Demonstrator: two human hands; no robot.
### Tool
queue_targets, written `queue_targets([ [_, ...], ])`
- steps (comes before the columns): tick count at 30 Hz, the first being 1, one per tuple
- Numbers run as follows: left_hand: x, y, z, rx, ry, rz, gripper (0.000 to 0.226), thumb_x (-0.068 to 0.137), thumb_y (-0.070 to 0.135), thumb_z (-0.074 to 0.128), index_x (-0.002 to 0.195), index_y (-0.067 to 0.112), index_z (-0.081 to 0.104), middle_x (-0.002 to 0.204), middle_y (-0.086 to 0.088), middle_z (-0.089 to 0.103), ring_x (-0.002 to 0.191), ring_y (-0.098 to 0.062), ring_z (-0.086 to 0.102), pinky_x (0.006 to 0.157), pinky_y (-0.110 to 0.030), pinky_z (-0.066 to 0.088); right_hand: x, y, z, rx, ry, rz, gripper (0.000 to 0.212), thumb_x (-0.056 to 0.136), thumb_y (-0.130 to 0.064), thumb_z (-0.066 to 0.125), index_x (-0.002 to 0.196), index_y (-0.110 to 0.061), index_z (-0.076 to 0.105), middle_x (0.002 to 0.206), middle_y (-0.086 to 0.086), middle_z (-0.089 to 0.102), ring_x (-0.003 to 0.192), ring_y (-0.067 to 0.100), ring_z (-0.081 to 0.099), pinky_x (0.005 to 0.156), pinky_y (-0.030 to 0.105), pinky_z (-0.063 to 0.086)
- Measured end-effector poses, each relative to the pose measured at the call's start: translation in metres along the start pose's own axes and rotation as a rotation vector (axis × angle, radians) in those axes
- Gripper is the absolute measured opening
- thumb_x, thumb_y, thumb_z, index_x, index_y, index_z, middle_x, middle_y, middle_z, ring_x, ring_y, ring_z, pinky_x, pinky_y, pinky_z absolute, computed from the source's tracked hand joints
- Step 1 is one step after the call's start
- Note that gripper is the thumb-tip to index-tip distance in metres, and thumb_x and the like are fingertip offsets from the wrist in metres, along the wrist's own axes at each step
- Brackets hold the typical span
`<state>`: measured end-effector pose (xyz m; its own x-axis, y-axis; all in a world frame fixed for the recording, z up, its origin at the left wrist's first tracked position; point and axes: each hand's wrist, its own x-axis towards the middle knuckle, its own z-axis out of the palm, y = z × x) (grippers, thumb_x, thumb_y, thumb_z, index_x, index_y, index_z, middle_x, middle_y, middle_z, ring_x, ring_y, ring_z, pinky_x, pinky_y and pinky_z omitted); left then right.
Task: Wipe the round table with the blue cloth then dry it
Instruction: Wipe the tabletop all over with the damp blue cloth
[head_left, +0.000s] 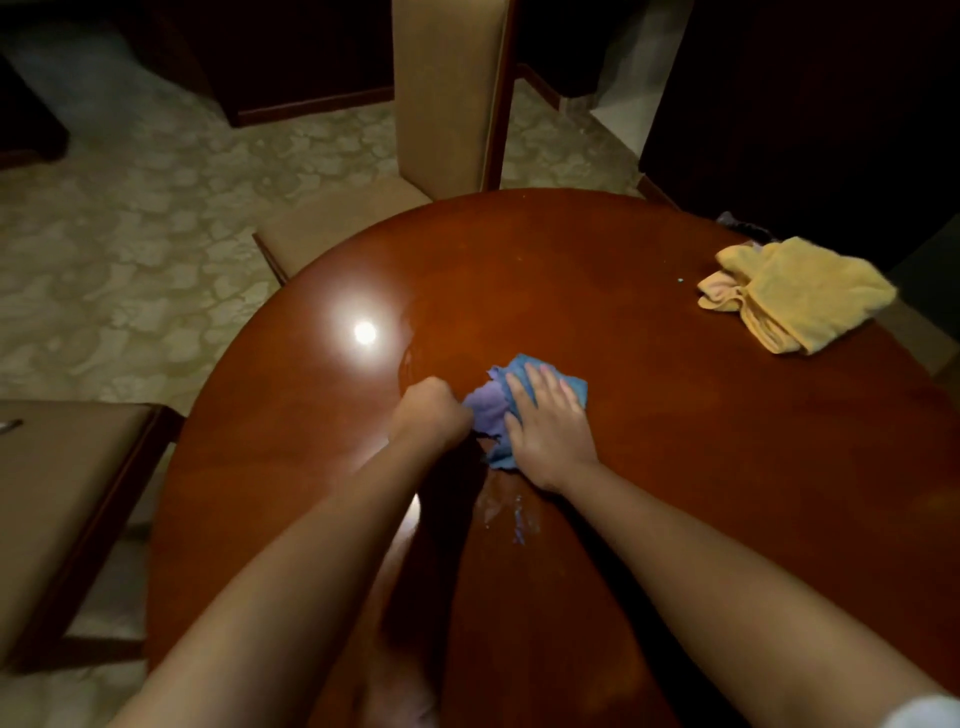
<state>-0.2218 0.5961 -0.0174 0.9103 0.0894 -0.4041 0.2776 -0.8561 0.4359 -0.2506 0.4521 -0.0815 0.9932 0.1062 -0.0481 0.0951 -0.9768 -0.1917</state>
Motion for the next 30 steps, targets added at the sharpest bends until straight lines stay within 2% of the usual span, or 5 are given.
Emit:
queue_targets([
  [4,-0.001,-0.012,-0.016,-0.011,-0.100,-0.060,0.027,0.083,0.014,0.057,0.059,0.003,0.049,0.078,-0.020,0.058,0.072,-0.030,0.059,0.061,-0.030,0.042,0.002,0.000,-0.007,-0.028,-0.102,-0.159,0.061,0.097,-0.049,0.017,0.153,-0.023,0.014,0.161,0.003,0.005,0.148,0.019,-0.002,0.116,0.033,-0.004],
  [14,-0.062,-0.018,-0.016,0.183,-0.625,-0.079,0.030,0.093,0.005,0.052,0.064,0.008,0.047,0.036,-0.001,0.048,0.029,-0.008,0.042,0.030,-0.010,0.028,-0.060,-0.004,-0.022,0.053,-0.307,-0.333,0.060,0.098,-0.055,0.025,0.151,-0.026,0.024,0.161,-0.001,0.008,0.147,0.016,0.000,0.116,0.030,-0.004],
  [18,-0.085,-0.026,-0.002,0.364,-0.808,-0.081,0.032,0.097,0.012,0.047,0.066,0.010,0.043,0.064,-0.004,0.042,0.051,-0.012,0.036,0.046,-0.020,0.030,-0.103,-0.009,-0.010,0.038,-0.262,-0.351,0.086,0.078,-0.065,0.006,0.150,-0.023,0.026,0.160,0.003,0.011,0.148,0.020,0.001,0.115,0.032,-0.006],
  [27,-0.127,-0.047,0.037,0.418,-0.732,-0.102,0.027,0.095,0.005,0.051,0.067,0.006,0.050,0.074,-0.006,0.056,0.058,-0.010,0.049,0.057,-0.019,0.043,-0.187,-0.027,0.004,0.000,-0.139,-0.214,0.064,0.092,-0.053,0.025,0.144,-0.019,0.041,0.153,0.009,0.033,0.143,0.028,0.024,0.116,0.048,0.015],
  [30,-0.142,-0.044,0.041,0.396,-0.706,-0.067,0.029,0.094,0.004,0.053,0.065,0.006,0.050,0.101,-0.012,0.064,0.061,-0.012,0.054,0.070,-0.024,0.047,-0.204,-0.023,0.007,-0.006,-0.154,-0.190,0.065,0.093,-0.054,0.023,0.147,-0.020,0.036,0.155,0.008,0.028,0.145,0.027,0.019,0.115,0.043,0.003],
])
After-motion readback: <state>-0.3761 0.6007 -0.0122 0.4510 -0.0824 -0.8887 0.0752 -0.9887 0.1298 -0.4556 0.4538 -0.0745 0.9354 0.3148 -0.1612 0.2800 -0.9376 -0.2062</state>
